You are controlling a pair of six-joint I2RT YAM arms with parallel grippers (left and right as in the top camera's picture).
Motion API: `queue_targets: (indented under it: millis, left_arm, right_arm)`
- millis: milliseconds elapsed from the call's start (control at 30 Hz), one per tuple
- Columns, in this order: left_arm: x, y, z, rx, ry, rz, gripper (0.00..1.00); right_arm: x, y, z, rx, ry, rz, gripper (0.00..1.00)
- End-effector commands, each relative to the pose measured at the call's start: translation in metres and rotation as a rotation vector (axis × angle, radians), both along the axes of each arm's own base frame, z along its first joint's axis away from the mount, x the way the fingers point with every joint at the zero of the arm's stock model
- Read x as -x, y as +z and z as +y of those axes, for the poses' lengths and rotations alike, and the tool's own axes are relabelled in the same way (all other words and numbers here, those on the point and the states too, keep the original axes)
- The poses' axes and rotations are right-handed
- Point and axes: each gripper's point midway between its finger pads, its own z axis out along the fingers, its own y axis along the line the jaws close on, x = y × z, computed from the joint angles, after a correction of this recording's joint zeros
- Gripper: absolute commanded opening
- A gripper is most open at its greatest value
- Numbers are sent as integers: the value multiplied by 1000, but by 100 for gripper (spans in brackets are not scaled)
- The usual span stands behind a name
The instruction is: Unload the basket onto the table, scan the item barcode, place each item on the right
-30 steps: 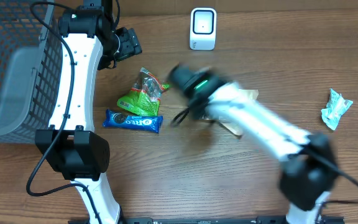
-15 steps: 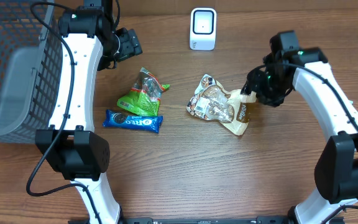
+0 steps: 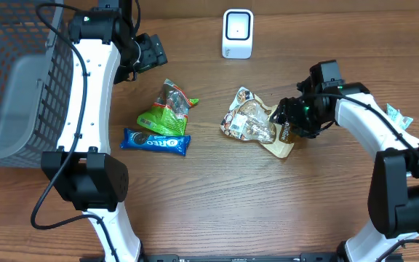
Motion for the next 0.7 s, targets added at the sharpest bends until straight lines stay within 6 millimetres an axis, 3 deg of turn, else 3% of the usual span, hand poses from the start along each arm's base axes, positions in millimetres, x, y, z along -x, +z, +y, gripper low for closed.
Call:
queue_targets:
  millis: [0, 200, 333, 467, 667]
  left_arm:
    - [-1, 2, -5, 9, -16, -7, 90]
    - [-1, 2, -5, 10, -16, -9, 90]
    - [-1, 2, -5, 9, -16, -9, 91]
    - [-2, 2, -5, 9, -16, -11, 91]
    - [-4, 3, -5, 9, -16, -19, 91]
  right_arm:
    - [9, -10, 7, -31, 36, 8, 72]
    - [22, -22, 3, -8, 88, 16, 73]
    - [20, -21, -2, 3, 93, 5, 72]
    - [11, -1, 5, -31, 167, -44, 64]
    - [-22, 50, -8, 101, 289, -175, 69]
